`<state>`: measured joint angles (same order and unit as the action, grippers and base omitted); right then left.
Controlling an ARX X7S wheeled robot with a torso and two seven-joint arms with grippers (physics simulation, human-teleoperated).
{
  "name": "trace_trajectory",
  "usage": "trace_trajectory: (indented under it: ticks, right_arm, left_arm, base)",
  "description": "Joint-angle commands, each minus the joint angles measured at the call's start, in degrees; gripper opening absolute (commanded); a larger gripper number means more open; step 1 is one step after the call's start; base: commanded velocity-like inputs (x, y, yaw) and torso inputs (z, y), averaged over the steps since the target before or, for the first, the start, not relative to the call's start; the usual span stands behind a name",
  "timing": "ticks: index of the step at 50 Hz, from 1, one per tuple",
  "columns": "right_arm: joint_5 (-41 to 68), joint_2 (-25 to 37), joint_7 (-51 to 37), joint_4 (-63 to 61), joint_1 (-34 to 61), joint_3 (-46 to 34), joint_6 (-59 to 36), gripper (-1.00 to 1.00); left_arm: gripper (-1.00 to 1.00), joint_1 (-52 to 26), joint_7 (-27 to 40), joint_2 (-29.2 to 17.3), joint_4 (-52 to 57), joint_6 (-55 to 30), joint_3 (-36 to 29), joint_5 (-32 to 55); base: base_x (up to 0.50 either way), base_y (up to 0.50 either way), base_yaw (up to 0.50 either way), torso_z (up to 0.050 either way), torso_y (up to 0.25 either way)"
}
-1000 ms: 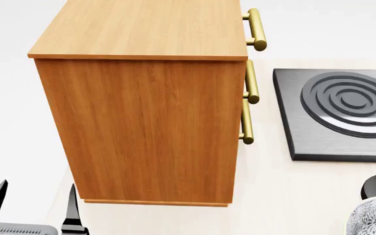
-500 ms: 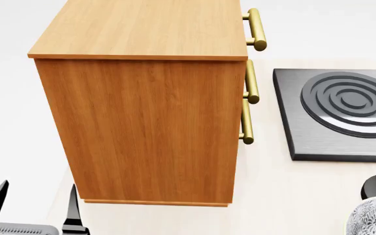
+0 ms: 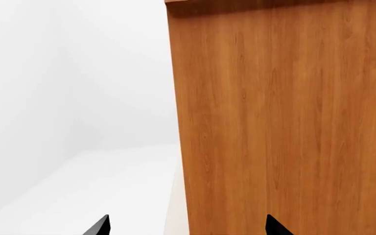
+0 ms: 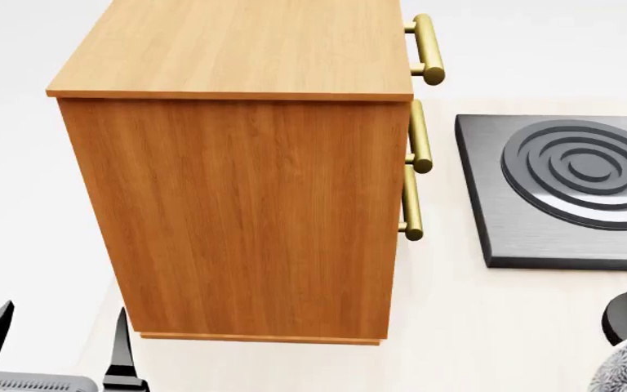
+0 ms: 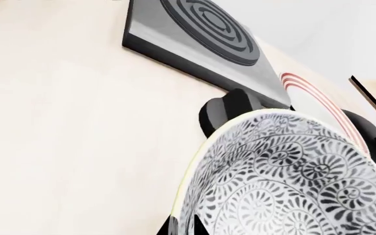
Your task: Put the bowl on the top of the cabinet.
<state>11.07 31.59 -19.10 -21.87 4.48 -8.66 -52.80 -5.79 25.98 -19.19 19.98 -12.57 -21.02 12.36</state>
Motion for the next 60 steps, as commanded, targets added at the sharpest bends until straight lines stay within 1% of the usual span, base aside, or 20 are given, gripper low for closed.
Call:
trace_trajectory:
  ticks: [1, 7, 13, 16, 20, 25, 26, 27, 29, 31, 33, 34, 37, 38, 44, 47, 50, 54, 60]
  right_arm:
    - [-0.2, 0.1, -0.1, -1.0, -0.2, 0.4, -0.3, -1.0]
    - [-0.2, 0.4, -0.2, -2.8, 0.0, 0.3, -1.3, -1.0]
    - [1.4, 0.6, -0.1, -9.6, 2.7, 0.9, -7.7, -1.0]
    - [2.9, 0.3, 0.1, -14.5, 6.2, 1.0, -13.2, -1.0]
    - [5.3, -0.7, 0.9, -19.7, 13.1, 0.8, -21.9, -1.0]
    - [8.6, -3.2, 1.6, -24.5, 26.6, -0.9, -36.3, -1.0]
    - [10.5, -3.1, 0.4, -24.1, 28.2, -0.8, -37.1, -1.0]
    - [14.9, -2.4, -2.9, -23.1, 30.0, -0.7, -37.2, -1.0]
    - [32.1, 1.3, -19.6, -18.9, 36.9, -0.3, -37.2, -1.0]
    - [49.3, 3.3, -35.4, -14.0, 44.3, -2.0, -37.1, -1.0]
    - [66.5, 3.8, -45.3, -9.4, 50.9, -4.8, -37.0, -1.0]
    - [73.7, 3.9, -48.2, -7.9, 53.2, -6.2, -36.8, -1.0]
    - [82.7, 3.8, -55.2, -2.6, 60.8, -11.1, -36.5, -1.0]
    - [85.9, 3.7, -57.0, -0.8, 64.0, -13.9, -36.6, -1.0]
    - [92.8, 2.1, -63.8, 6.5, 74.7, -20.5, -35.0, -1.0]
    - [94.4, 1.7, -65.2, 8.2, 77.6, -22.4, -34.3, -1.0]
    - [98.9, -0.4, -68.2, 14.1, 86.5, -25.9, -33.7, -1.0]
    - [100.8, -1.5, -69.0, 17.6, 91.9, -29.3, -33.3, -1.0]
    - [99.6, -4.3, -66.5, 23.4, 98.5, -32.9, -34.1, -1.0]
  left_arm:
    - [1.0, 0.1, 0.1, -0.1, -0.3, 0.4, 0.0, 0.1]
    - [1.0, 0.1, 0.2, -0.2, -0.3, 0.5, 0.0, 0.3]
    - [1.0, 0.1, 0.2, -0.2, -0.8, 0.9, 0.0, 0.4]
    - [1.0, 0.1, 0.3, -0.3, -0.5, 0.7, 0.0, 0.5]
    - [1.0, 0.3, 0.4, -0.4, 0.1, 0.4, -0.1, 0.5]
    - [1.0, 0.3, 0.5, -0.5, 0.4, 0.3, -0.2, 0.6]
    - [1.0, 0.3, 0.5, -0.5, 0.3, 0.3, -0.2, 0.6]
    - [1.0, 0.2, 0.5, -0.5, 0.3, 0.2, -0.2, 0.6]
    - [1.0, 0.3, 0.5, -0.6, 0.4, 0.2, -0.3, 0.6]
    - [1.0, 0.2, 0.6, -0.6, 0.4, 0.1, -0.3, 0.6]
    - [1.0, 0.3, 0.6, -0.6, 0.4, 0.3, -0.4, 0.5]
    - [1.0, 0.2, 0.6, -0.6, 0.4, 0.2, -0.4, 0.5]
    - [1.0, 0.2, 0.6, -0.7, 0.3, 0.2, -0.4, 0.6]
    - [1.0, 0.2, 0.6, -0.6, 0.1, 0.4, -0.4, 0.6]
    - [1.0, 0.4, 0.7, -0.6, -0.1, 0.7, -0.5, 0.5]
    - [1.0, 0.3, 0.7, -0.6, -0.1, 0.7, -0.5, 0.6]
    - [1.0, 0.1, 0.7, -0.6, -0.2, 0.5, -0.6, 0.7]
    - [1.0, 0.2, 0.8, -0.8, 0.1, 0.3, -0.5, 0.8]
    - [1.0, 0.0, 0.7, -0.8, -0.4, 0.4, -0.7, 0.8]
  base:
    - [0.0, 0.0, 0.0, 0.0, 0.0]
    - [0.0, 0.0, 0.0, 0.0, 0.0]
    - [0.0, 0.0, 0.0, 0.0, 0.0]
    - [0.0, 0.0, 0.0, 0.0, 0.0]
    - [0.0, 0.0, 0.0, 0.0, 0.0]
    - [0.0, 0.0, 0.0, 0.0, 0.0]
    - [0.0, 0.0, 0.0, 0.0, 0.0]
    - [0.0, 0.0, 0.0, 0.0, 0.0]
    - [0.0, 0.0, 0.0, 0.0, 0.0]
    - [0.0, 0.0, 0.0, 0.0, 0.0]
    - [0.0, 0.0, 0.0, 0.0, 0.0]
    - [0.0, 0.0, 0.0, 0.0, 0.0]
    - [0.0, 0.0, 0.0, 0.0, 0.0]
    - [0.0, 0.0, 0.0, 0.0, 0.0]
    - [0.0, 0.0, 0.0, 0.0, 0.002]
    - [0.0, 0.0, 0.0, 0.0, 0.0]
    - [0.0, 0.0, 0.0, 0.0, 0.0]
    - [0.0, 0.0, 0.0, 0.0, 0.0]
    - [0.0, 0.0, 0.0, 0.0, 0.002]
